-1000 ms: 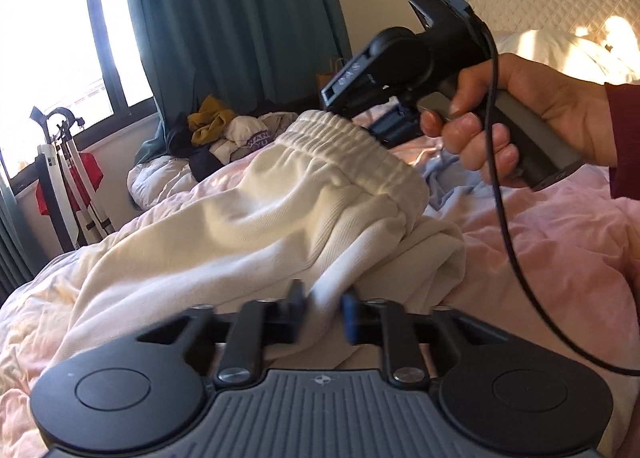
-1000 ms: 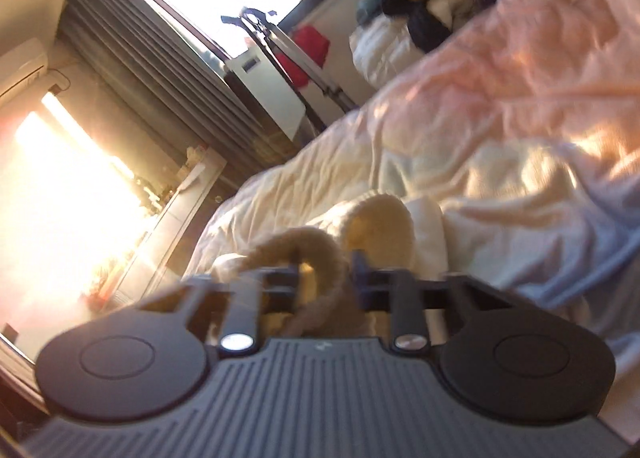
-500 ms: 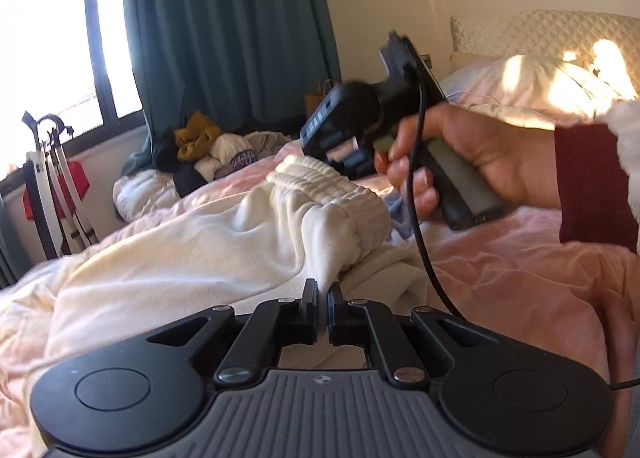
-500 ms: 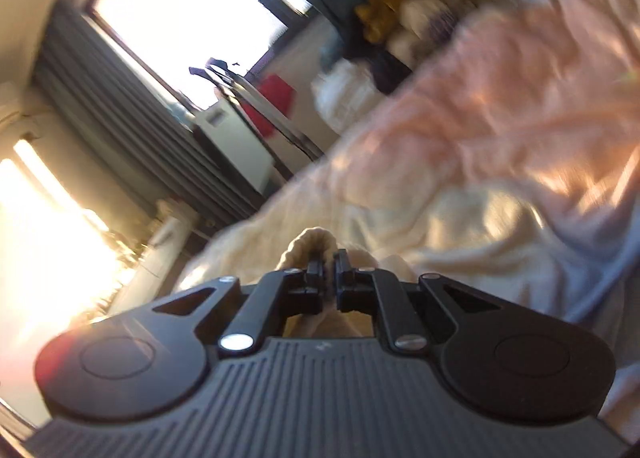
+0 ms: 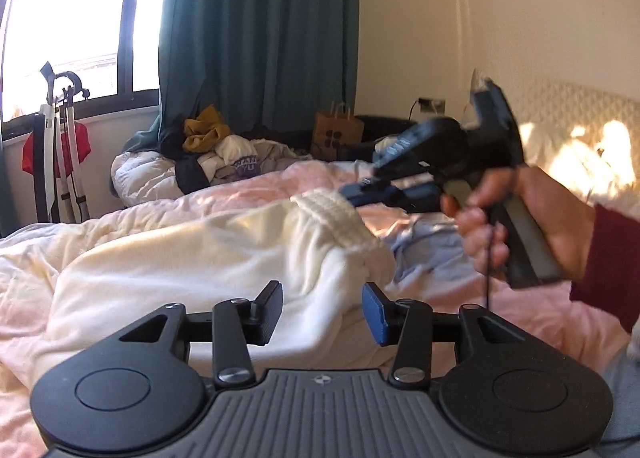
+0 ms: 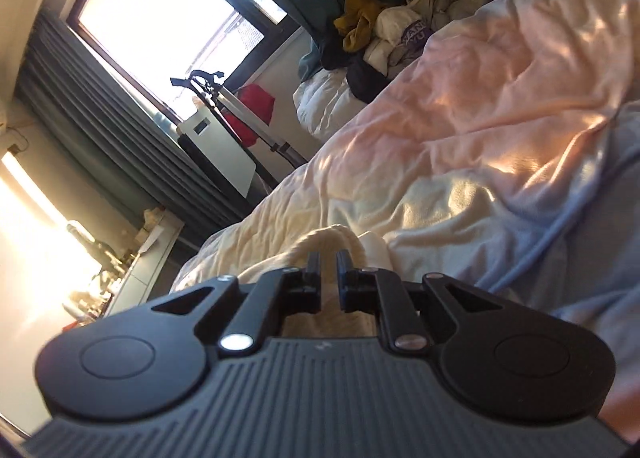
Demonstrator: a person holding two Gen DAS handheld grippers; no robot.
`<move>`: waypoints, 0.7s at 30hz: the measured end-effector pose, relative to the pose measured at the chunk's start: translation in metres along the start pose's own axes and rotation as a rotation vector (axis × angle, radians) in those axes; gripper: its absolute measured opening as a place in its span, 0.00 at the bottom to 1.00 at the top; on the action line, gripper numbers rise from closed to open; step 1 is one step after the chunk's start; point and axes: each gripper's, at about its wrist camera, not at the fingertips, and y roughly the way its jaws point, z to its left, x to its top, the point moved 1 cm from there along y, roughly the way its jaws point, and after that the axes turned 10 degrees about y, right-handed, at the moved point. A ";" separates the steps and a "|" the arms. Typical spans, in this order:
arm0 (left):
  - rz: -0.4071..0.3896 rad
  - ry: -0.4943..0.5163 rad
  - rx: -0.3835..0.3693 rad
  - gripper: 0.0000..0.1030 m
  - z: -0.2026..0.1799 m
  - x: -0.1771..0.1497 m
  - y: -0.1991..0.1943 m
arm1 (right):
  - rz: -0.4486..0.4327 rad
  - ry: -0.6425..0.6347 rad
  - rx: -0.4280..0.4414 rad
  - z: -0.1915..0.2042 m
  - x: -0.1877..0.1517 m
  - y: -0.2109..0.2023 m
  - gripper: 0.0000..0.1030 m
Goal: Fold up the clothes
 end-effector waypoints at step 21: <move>0.156 -0.588 0.194 0.99 0.147 -0.043 -0.010 | 0.084 0.085 -0.211 -0.012 -0.074 0.010 0.86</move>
